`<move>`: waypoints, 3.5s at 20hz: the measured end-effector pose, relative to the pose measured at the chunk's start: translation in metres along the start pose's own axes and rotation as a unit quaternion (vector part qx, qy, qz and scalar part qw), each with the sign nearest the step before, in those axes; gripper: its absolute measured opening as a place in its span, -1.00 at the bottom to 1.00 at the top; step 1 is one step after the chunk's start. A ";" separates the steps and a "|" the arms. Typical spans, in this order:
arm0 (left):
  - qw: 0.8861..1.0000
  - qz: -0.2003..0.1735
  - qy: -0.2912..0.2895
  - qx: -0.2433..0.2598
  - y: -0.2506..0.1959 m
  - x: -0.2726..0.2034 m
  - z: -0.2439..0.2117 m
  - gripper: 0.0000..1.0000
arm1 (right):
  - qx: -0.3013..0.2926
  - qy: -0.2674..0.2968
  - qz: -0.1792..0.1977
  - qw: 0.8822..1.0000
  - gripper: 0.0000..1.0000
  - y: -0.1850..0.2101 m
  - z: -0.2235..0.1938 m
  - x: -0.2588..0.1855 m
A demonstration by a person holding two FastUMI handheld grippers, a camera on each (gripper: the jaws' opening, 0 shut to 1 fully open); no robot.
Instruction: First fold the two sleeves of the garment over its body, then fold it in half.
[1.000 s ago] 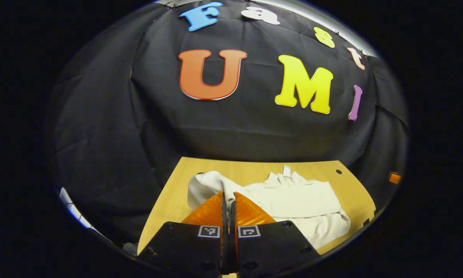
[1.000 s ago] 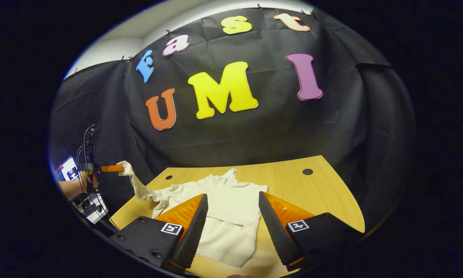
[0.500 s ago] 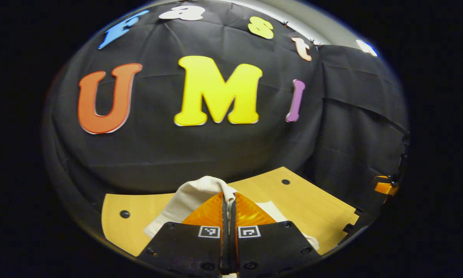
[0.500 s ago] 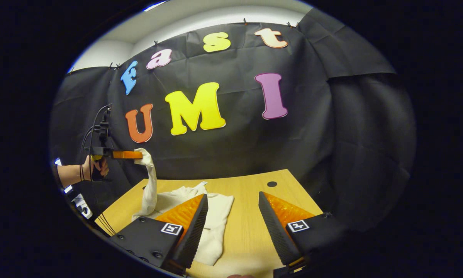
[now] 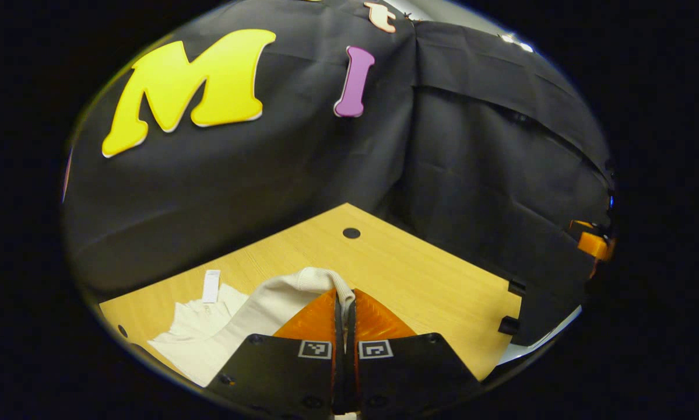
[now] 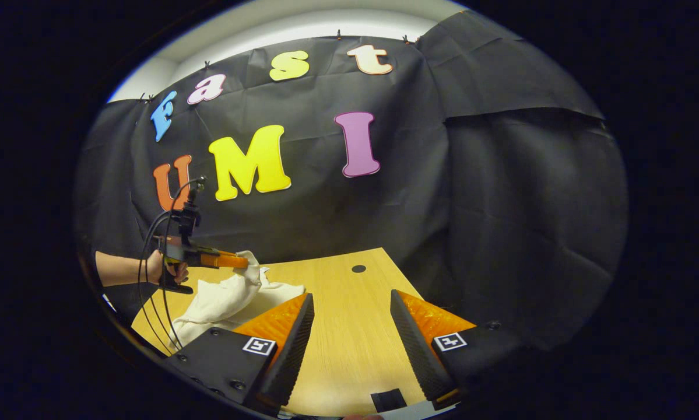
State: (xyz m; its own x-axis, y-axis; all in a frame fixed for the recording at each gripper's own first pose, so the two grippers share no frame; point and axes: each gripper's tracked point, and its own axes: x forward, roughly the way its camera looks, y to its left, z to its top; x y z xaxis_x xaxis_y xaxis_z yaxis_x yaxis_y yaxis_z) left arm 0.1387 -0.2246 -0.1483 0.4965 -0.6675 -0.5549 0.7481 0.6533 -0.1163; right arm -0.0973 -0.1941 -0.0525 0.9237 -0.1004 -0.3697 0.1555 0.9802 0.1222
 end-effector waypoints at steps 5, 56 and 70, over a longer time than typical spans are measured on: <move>0.995 0.032 0.079 -0.055 0.004 0.069 -0.059 -0.94 | -0.007 0.027 -0.018 0.999 0.66 -0.014 -0.012 -0.007; 0.929 0.258 0.098 -0.248 0.053 -0.267 -0.336 0.94 | -0.106 0.289 0.075 0.949 0.92 0.122 -0.225 0.058; 0.915 0.226 0.124 -0.309 0.060 -0.236 -0.343 0.96 | -0.099 0.392 0.027 0.914 0.93 0.154 -0.321 0.082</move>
State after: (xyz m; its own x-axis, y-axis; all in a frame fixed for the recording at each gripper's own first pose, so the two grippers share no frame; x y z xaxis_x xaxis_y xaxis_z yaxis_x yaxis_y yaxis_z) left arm -0.0844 0.0950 -0.3070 0.5208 -0.2268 -0.8230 0.0600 0.9714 -0.2298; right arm -0.1099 0.0038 -0.3597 0.3805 0.0259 -0.9244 -0.0216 0.9996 0.0191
